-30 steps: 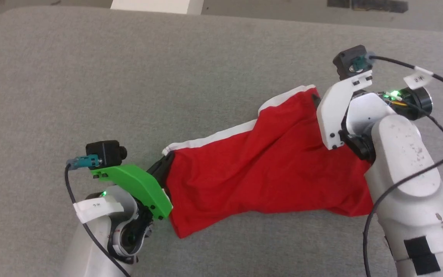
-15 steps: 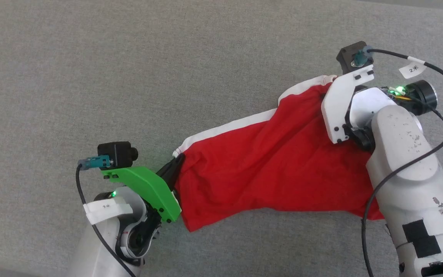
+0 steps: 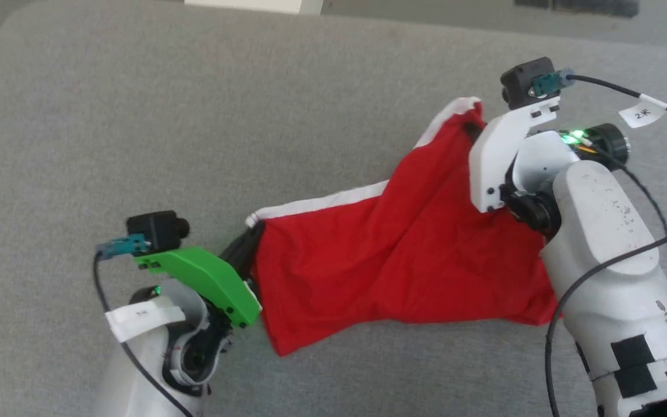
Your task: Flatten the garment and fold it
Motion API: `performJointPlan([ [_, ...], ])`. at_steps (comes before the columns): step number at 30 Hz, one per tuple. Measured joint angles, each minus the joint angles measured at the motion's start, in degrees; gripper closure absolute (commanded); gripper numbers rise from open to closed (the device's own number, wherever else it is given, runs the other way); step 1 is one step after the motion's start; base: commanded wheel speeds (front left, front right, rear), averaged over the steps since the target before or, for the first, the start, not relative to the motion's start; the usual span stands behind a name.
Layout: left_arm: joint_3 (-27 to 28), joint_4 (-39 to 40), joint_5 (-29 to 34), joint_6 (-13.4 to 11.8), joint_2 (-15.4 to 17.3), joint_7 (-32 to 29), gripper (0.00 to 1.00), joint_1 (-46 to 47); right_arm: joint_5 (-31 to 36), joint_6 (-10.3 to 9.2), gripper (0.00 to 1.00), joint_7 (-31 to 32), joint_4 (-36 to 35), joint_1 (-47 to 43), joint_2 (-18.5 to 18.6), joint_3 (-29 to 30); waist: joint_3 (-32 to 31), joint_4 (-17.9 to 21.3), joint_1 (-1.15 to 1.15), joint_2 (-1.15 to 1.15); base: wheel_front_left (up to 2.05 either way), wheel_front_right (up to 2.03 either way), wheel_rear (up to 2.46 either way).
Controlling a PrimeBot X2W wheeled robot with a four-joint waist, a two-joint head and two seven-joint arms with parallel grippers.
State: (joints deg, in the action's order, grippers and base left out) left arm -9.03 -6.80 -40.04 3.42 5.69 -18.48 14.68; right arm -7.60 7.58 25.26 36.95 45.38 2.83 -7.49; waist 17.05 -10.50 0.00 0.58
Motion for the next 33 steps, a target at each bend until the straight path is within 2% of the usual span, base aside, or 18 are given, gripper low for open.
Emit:
performJointPlan([
  [7,3.6,2.1,-3.7,0.1,1.6,-0.8,1.0,4.2,-19.9,-0.01,1.0,5.7,-10.2,-1.1,0.0,-0.2,-4.6,2.5,0.0,0.0,0.0,0.0,0.0],
  [11,5.2,1.5,-3.8,0.1,5.1,-2.7,1.0,10.6,-23.5,-0.01,1.0,10.8,-14.4,-0.3,0.0,1.4,-6.1,4.8,0.0,0.0,0.0,0.0,0.0],
  [13,5.0,0.6,-1.2,0.1,7.6,-3.4,1.0,14.2,-24.9,-0.01,1.0,12.6,-15.5,1.3,0.0,2.9,-6.5,6.0,0.0,0.0,0.0,0.0,0.0],
  [15,5.1,-1.1,-0.1,0.1,9.6,-3.7,1.0,18.9,-25.8,-0.01,1.0,13.5,-15.7,4.3,0.0,5.1,-6.5,7.2,0.0,0.0,0.0,0.0,0.0],
  [18,5.7,-5.1,0.7,0.0,10.9,-4.1,1.0,26.4,-24.7,-0.01,1.0,13.4,-14.5,10.7,0.1,7.1,-5.6,8.2,0.0,0.0,0.0,0.0,0.0],
  [23,6.7,-11.6,2.0,-0.5,11.8,-2.1,1.0,39.0,-21.9,-0.01,1.0,8.7,-8.6,21.7,0.0,8.7,-2.6,9.1,0.0,0.0,0.0,0.0,0.0],
  [27,6.3,-16.9,4.5,-0.5,13.1,1.1,1.0,48.5,-18.8,0.0,1.0,1.5,-3.0,30.5,-0.2,8.0,0.6,9.6,0.0,0.0,0.0,0.0,0.0],
  [33,6.6,-21.1,6.7,0.1,13.4,10.4,1.0,59.1,-17.6,0.0,1.0,-10.1,4.0,40.4,-0.2,5.4,5.2,10.2,0.0,0.0,0.0,0.0,0.0],
])
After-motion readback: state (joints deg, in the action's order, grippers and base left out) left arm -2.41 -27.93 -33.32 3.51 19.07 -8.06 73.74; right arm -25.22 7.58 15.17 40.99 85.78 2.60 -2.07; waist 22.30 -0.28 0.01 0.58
